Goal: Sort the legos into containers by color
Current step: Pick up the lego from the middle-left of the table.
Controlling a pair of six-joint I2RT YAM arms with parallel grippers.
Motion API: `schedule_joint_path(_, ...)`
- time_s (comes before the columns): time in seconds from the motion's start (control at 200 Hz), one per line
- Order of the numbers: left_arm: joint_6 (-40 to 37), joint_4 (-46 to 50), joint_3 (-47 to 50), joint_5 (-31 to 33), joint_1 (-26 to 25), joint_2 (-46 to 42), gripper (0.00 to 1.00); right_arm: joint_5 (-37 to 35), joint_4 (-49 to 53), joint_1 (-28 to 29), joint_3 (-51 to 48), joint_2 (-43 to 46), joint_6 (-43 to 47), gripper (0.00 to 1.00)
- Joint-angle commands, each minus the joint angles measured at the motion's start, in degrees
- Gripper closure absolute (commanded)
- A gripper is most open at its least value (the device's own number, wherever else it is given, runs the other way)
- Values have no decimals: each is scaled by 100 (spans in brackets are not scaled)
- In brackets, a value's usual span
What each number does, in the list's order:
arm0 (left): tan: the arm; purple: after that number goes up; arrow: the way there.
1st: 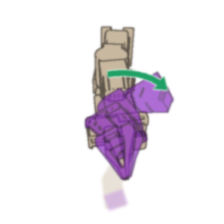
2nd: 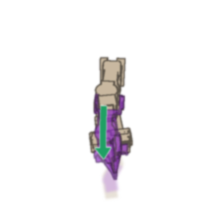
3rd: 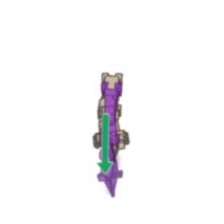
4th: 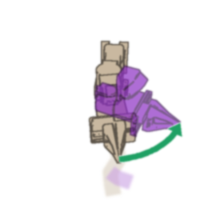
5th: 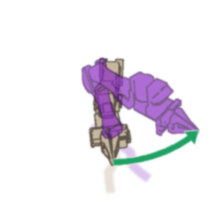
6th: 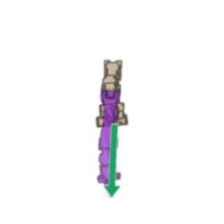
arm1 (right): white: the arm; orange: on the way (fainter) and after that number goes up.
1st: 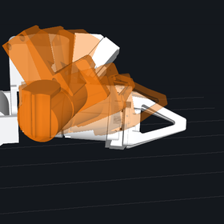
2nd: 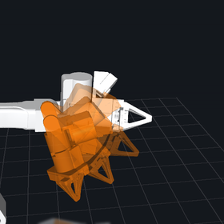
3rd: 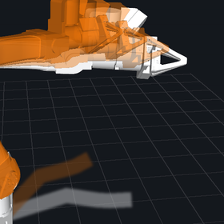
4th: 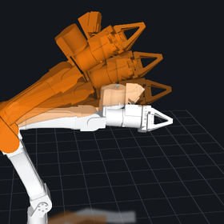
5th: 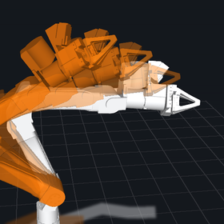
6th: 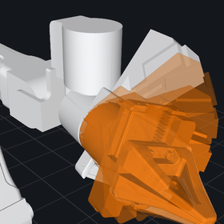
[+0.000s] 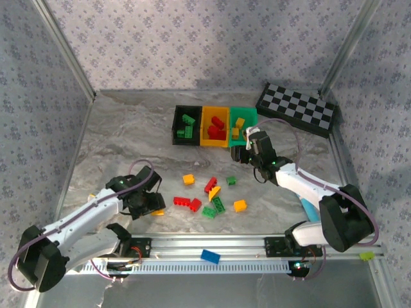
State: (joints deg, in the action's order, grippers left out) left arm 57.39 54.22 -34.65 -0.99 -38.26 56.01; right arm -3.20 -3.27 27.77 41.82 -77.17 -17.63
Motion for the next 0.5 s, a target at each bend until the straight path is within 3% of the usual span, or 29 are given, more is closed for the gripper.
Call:
schedule_joint_path(0.0, 193, -66, -100, -141, -5, 217, 29, 9, -5, -42, -16, 14, -74, 38)
schedule_joint_path(0.495, -244, -466, -449, -24, -364, 1537, 28, 20, 18, -84, -31, 55, -62, 38)
